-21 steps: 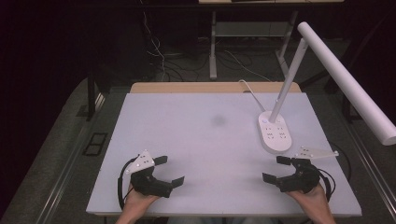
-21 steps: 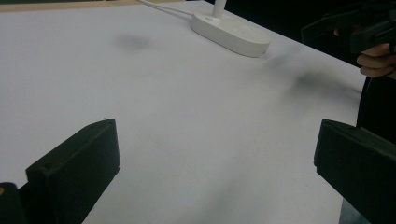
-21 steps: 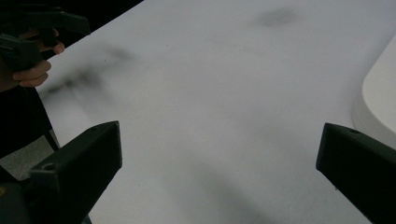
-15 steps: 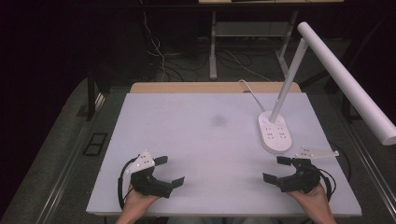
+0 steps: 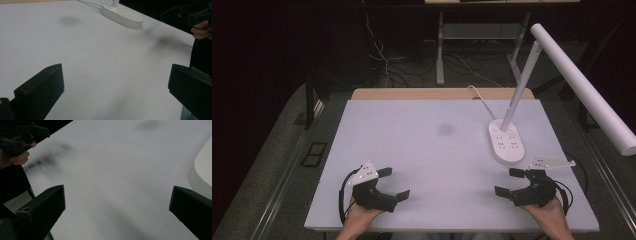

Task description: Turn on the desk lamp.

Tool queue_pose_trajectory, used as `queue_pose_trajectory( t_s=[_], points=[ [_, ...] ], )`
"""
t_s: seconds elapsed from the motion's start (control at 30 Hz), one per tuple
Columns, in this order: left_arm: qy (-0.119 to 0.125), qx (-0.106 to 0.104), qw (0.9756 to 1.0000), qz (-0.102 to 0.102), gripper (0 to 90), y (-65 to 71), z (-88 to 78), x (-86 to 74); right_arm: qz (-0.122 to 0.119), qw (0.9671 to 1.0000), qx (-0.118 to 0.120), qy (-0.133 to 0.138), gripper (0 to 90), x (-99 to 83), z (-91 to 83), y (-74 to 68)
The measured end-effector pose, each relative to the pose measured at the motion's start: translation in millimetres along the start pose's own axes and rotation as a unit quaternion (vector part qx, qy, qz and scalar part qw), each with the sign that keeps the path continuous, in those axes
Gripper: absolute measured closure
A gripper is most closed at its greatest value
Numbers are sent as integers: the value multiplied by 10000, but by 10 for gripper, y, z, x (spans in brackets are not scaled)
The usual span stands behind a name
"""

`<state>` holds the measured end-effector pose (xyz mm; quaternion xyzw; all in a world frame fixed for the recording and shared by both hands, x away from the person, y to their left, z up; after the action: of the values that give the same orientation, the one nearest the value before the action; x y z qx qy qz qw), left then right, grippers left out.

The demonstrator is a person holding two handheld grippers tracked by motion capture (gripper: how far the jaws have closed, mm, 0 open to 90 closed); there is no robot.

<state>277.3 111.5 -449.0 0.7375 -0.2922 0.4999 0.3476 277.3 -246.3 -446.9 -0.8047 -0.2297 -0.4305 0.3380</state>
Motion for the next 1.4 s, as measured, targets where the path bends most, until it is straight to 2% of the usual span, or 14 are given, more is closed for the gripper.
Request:
queue_pose_trajectory(
  t_s=[0.23, 0.37, 0.7, 1.4],
  points=[
    [-18, -13, 10000, 5, 0, -4, 2, -3, -2, 10000, 42, -90, 2, -7, 26, -28],
    [-22, -20, 10000, 15, 0, 2, 1, -4, -85, 9997, 29, -237, 2, -18, 44, -47],
    [-10, 17, 10000, -15, 0, -8, -12, -6, -109, 9995, 40, -282, 2, 65, 41, -55],
    [-36, 84, 10000, -13, 0, -27, -17, -16, -206, 9989, -53, -419, 3, 389, -65, 134]
  ],
)
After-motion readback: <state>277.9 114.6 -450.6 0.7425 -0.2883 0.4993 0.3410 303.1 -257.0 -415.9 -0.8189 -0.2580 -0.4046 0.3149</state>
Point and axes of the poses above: each handheld gripper's, and its own axes: z roughly forward along the jaws, x roughly out of its top, y roughly to its right, the point moved 7 cm from there along z, roughly forward along the jaws, and after that the axes turned 9 degrees about y, right-handed, at the moved point
